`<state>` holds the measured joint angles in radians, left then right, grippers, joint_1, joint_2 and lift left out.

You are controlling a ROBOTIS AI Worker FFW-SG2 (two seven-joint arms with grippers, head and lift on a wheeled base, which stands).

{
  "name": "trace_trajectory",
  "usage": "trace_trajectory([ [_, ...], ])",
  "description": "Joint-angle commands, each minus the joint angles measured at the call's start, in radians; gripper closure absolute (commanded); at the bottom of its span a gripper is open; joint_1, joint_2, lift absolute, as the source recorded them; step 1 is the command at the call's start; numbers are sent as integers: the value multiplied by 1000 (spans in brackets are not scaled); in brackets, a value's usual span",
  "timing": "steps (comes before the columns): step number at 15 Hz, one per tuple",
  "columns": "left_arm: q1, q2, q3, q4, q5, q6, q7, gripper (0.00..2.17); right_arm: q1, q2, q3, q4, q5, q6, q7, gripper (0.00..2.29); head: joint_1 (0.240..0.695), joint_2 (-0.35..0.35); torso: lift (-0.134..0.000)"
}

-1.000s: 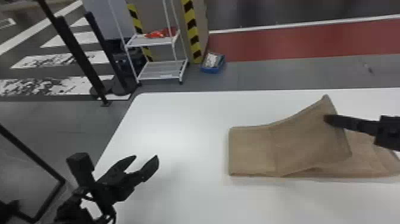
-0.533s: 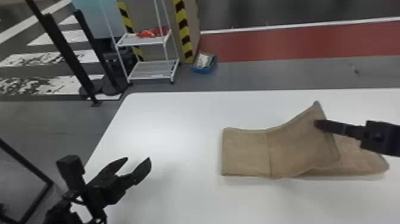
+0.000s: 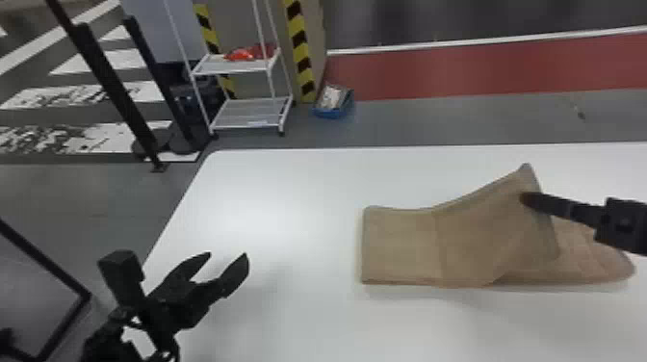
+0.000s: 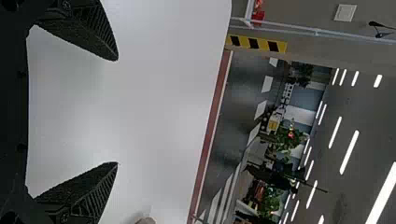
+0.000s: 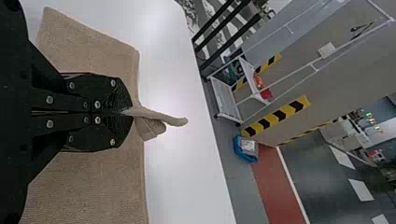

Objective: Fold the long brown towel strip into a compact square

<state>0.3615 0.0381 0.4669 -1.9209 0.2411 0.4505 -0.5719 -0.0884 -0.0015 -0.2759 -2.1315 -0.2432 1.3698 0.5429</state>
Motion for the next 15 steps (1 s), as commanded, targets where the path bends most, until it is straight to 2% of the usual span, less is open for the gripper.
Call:
trace_trajectory([
  [1, -1, -1, -13, 2, -14, 0, 3, 87, -44, 2, -52, -19, -30, 10, 0, 1480, 695, 210, -125],
  [2, 1, -4, -17, 2, -16, 0, 1, 87, -62, 2, -80, -2, -28, 10, 2, 1484, 695, 202, -125],
  [4, 4, -6, -20, 5, -16, -6, 1, 87, -62, 2, -80, 25, -13, 4, 5, 1484, 695, 171, -125],
  [7, 5, -7, -20, 10, -16, -16, 3, 87, -34, 2, -98, 24, -45, 13, 9, 1480, 695, 153, -125],
  [15, 13, -6, -20, 8, -17, -31, -2, 87, 4, 2, -189, -51, -119, 84, -34, 1480, 695, 138, -125],
])
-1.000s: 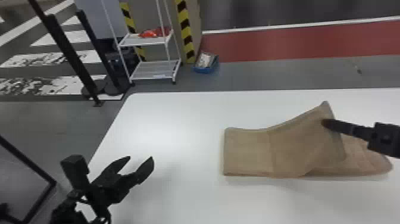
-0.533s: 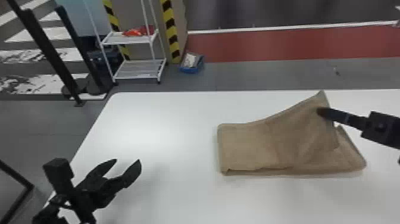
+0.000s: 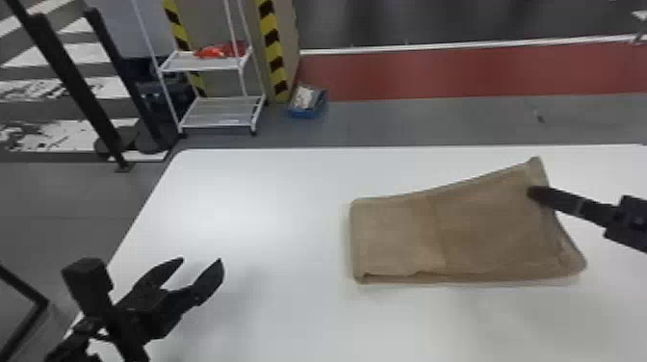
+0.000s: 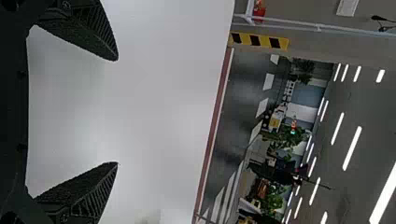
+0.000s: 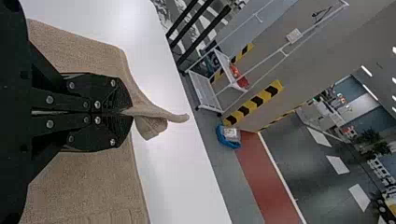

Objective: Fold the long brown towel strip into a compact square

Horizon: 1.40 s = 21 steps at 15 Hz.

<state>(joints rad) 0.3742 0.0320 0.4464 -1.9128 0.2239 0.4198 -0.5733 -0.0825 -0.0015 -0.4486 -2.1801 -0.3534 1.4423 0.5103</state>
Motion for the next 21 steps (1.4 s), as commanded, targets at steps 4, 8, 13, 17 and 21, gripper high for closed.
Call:
trace_trajectory([
  [4, 0, 2, 0, -3, 0, 0, -8, 87, 1, 2, -28, 11, 8, 5, -18, 1480, 695, 120, -125],
  [8, 5, 5, 0, 5, 0, -9, -13, 87, -8, 2, -30, 48, 45, -7, -22, 1480, 695, 107, -125],
  [13, 6, 3, -11, 9, 0, -15, -11, 87, -68, 2, -65, 128, 47, -16, -21, 1480, 695, 87, -125],
  [17, 8, 3, -12, 9, 0, -15, -11, 87, -109, 2, -88, 200, 74, -32, -21, 1480, 695, 67, -125],
  [21, 8, 3, -12, 17, -1, -22, -10, 87, -117, 2, -113, 260, 94, -62, -21, 559, 695, 52, -125],
])
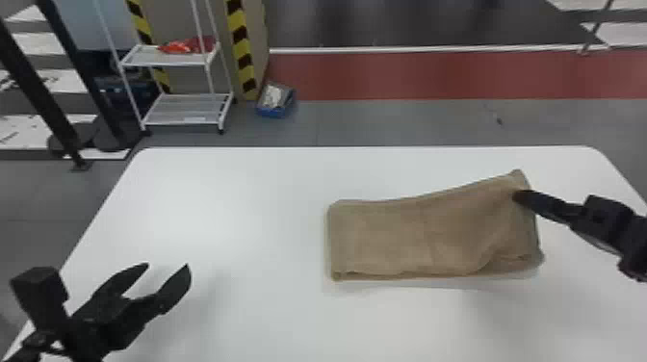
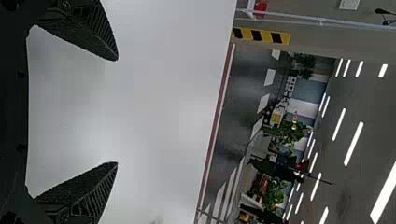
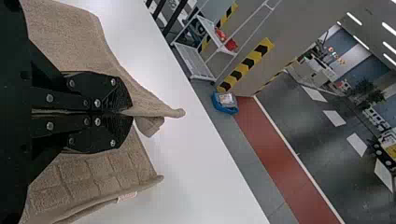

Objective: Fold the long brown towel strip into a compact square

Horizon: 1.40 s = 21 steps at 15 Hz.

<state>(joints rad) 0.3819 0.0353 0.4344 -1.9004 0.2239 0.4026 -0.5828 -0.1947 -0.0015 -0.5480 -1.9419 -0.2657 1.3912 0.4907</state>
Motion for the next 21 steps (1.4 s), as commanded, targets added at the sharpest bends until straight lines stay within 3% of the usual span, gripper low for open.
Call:
trace_trajectory([
  [1, 0, 0, -3, 7, -2, -8, 1, 87, -5, 2, -15, 31, 3, -11, -1, 26, 695, 45, -125],
  [7, 0, 2, -14, 11, -11, -20, 5, 87, 1, 2, -32, 40, 5, -24, -3, 39, 695, 25, -125],
  [9, 0, 5, -13, 11, -9, -20, 5, 87, -5, 2, -33, 54, 43, -24, -3, 46, 695, 22, -125],
  [13, 6, 6, -8, 12, -11, -26, 0, 87, -19, -11, 2, 112, 191, -39, 5, 124, 695, 8, -125],
  [17, 8, 8, -5, 12, -9, -35, 0, 87, -20, -8, -10, 138, 207, -60, 11, 191, 695, -9, -125],
  [21, 8, 8, -9, 23, -9, -47, 1, 87, -34, -28, -12, 153, 238, -45, 16, 194, 695, -19, -125],
])
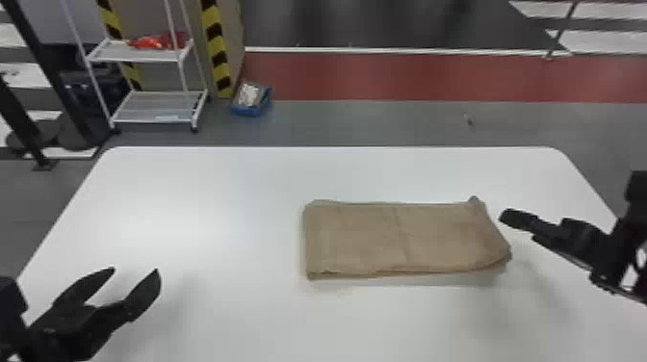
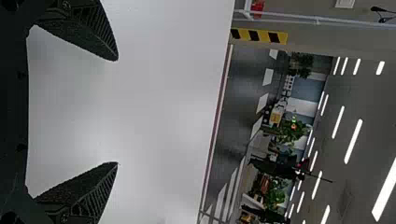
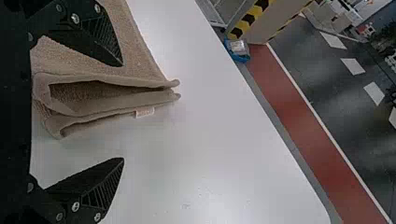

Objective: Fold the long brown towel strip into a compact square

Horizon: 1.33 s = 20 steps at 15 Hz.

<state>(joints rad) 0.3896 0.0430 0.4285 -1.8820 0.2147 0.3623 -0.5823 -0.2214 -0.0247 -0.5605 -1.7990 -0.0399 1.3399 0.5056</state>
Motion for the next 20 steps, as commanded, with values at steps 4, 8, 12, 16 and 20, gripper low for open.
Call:
trace_trajectory([
  [4, 0, 0, -5, 11, 0, -10, 2, 87, -19, 8, 37, 63, 12, -37, 1, 218, 695, -25, -125],
  [8, 0, 2, 6, 23, 0, -26, 1, 87, -69, 12, 96, 99, 92, -9, 1, 286, 695, 2, -125],
  [12, -3, 2, 6, 26, 0, -38, 1, 87, -81, 12, 125, 122, 141, 25, 2, 286, 695, 26, -125],
  [16, -6, 2, 3, 32, 0, -38, 1, 87, -92, 11, 131, 144, 181, 25, 4, 380, 695, 25, -125],
  [20, -14, 3, 3, 37, 0, -38, 1, 87, -92, 12, 125, 145, 172, 22, 17, 896, 695, 19, -125],
])
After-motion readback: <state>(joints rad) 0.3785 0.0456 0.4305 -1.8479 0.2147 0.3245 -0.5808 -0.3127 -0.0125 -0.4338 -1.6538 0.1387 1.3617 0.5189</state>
